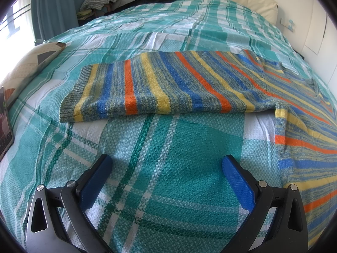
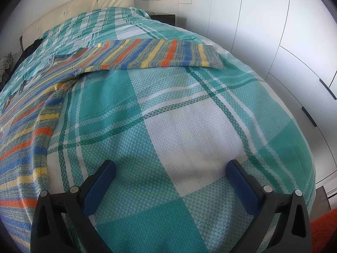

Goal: Fold small clothes

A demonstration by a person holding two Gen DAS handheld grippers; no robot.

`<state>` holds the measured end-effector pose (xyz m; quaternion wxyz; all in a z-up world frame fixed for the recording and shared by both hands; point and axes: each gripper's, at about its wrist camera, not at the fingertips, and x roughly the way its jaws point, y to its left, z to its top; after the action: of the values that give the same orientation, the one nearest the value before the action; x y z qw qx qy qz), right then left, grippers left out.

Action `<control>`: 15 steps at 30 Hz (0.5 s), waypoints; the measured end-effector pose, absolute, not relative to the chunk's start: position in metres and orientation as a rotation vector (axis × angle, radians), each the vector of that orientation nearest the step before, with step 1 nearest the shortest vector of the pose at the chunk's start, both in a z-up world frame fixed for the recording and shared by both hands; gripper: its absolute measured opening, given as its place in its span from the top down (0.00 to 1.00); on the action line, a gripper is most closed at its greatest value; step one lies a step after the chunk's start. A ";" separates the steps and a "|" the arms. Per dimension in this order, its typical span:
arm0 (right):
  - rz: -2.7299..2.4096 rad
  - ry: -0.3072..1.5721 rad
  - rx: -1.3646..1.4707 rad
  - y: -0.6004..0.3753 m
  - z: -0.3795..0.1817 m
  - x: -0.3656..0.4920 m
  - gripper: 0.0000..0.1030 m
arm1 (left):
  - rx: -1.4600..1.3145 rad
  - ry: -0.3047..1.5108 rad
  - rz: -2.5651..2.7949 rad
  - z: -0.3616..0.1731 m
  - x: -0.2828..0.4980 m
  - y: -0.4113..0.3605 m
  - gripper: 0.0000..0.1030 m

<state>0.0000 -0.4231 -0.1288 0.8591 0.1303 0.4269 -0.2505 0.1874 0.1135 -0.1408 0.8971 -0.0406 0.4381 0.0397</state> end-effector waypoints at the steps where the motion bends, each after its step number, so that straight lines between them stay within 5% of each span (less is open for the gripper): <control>1: -0.526 0.896 0.273 -0.423 -0.129 0.000 0.00 | -0.084 0.908 0.082 -0.141 0.187 0.113 0.00; 15: -0.525 0.891 0.277 -0.423 -0.130 0.000 0.00 | -0.086 0.907 0.083 -0.140 0.188 0.114 0.00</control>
<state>-0.0004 -0.4232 -0.1296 0.8602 0.1322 0.4244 -0.2500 0.1875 0.1140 -0.1404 0.8973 -0.0417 0.4376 0.0401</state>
